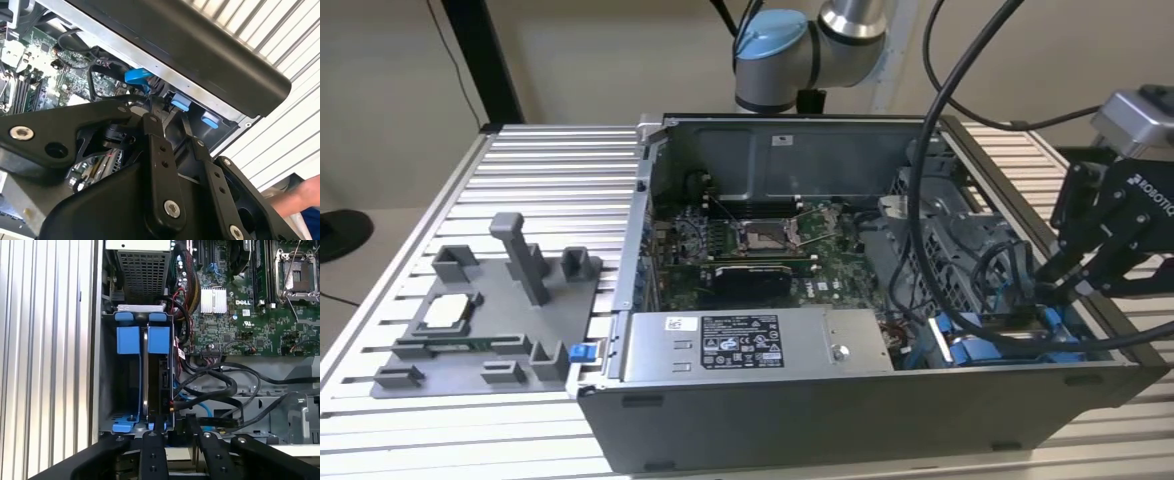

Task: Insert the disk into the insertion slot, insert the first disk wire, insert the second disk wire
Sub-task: 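Insert the second disk wire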

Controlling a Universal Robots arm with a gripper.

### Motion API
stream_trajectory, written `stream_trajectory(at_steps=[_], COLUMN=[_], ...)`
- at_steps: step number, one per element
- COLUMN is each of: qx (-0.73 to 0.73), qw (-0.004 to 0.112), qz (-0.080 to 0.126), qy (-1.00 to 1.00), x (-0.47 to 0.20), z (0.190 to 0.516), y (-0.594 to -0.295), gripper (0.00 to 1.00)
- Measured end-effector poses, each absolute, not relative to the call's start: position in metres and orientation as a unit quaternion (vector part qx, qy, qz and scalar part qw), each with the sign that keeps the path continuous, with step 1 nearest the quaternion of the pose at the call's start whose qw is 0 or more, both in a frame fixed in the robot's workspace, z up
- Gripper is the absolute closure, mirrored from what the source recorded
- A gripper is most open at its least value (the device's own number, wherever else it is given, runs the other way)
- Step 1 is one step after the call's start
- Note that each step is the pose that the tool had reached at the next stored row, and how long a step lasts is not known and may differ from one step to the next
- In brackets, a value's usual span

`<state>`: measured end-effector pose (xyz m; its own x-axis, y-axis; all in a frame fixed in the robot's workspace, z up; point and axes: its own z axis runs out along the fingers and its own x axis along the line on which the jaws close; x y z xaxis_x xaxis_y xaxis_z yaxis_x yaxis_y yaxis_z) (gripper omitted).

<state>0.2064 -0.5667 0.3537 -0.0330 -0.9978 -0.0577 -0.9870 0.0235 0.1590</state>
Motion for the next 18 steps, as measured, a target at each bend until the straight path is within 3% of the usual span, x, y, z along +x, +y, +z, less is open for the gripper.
stream_trajectory(at_steps=[16,17,18], qx=[0.694,0.694,0.694], qw=[0.035,0.035,0.035], qz=[-0.077,-0.077,-0.077], qy=[-0.715,-0.715,-0.715], x=[0.2092,0.2092,0.2092], z=[0.3498,0.3498,0.3498], y=[-0.5642,-0.5642,-0.5642], gripper=[0.00,1.00,1.00])
